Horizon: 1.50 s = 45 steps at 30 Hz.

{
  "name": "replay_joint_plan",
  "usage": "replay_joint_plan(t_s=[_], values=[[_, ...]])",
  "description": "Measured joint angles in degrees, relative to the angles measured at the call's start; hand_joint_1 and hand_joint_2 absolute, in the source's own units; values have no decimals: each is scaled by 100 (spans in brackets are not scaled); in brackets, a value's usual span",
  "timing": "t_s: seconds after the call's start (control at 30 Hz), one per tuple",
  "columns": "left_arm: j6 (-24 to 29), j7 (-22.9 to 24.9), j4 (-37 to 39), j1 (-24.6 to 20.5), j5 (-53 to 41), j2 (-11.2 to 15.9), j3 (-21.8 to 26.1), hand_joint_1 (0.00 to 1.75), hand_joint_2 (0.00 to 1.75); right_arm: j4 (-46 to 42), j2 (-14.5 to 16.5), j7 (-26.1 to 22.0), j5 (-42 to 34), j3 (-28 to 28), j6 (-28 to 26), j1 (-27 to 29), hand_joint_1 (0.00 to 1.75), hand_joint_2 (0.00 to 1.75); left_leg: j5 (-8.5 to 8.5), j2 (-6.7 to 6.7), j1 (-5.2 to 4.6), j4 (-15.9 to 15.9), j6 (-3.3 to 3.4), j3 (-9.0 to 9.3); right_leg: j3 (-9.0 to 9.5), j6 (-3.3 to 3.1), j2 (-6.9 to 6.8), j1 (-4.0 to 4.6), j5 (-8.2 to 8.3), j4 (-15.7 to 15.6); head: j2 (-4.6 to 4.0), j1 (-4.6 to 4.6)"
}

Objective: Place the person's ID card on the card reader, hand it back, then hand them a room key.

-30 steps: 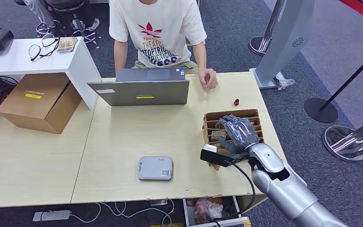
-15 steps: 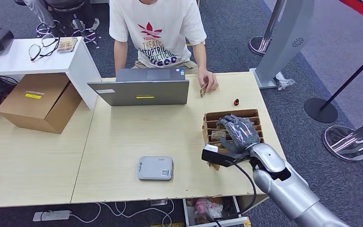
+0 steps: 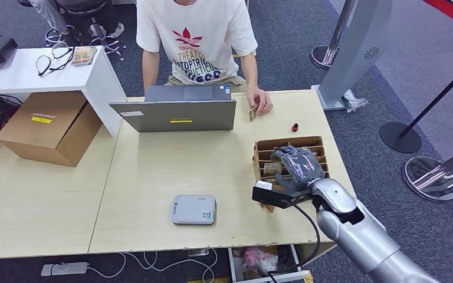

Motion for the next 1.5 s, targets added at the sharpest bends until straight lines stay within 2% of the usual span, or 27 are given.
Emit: replay_joint_plan(t_s=[0.1, 0.5, 0.67, 0.87, 1.07, 1.27, 1.5], values=[[111, -94, 0, -1, 8, -44, 0, 0, 0, 0, -43, 6, -23, 25, 43, -7, 87, 175, 0, 0, 0, 0, 0, 0, 0, 0, 0, 0, 0, 0, 0, 0], [125, -137, -1, -2, 12, -102, 1, 0, 0, 0, -111, 17, -54, 87, 81, -8, 87, 175, 0, 0, 0, 0, 0, 1, 0, 0, 0, 0, 0, 0, 0, -1], [121, -143, 1, -2, 13, -107, 2, 0, 0, -2, -120, 49, -62, 95, 114, -10, 130, 175, 0, 0, 0, 0, 0, 0, 0, 0, 0, 0, 0, 0, 0, -1], [118, -146, 0, -2, 17, -112, 2, 0, 0, -13, -121, 72, -77, 107, 165, -36, 139, 175, 0, -1, 0, 0, 0, 0, 0, 0, -2, 0, 0, 0, 0, -1], [124, -145, -1, -5, 22, -124, 2, 0, 0, -25, -121, 115, -73, 108, 173, -36, 158, 175, 0, -1, 0, 0, 0, 1, 0, 0, -1, 0, 0, 0, 0, -1], [140, -158, -1, -9, 21, -139, 2, 0, 0, -51, -126, 127, -57, 108, 177, -27, 162, 175, 0, -1, 0, 0, 0, 1, 0, 0, 0, 0, 0, 0, 0, -1], [140, -293, -1, -11, 33, -146, 2, 0, 0, -60, -187, 119, -84, 85, 216, -40, 156, 175, 0, -1, 0, 0, 0, 1, 0, 0, -2, 0, 0, 0, 0, -1]])
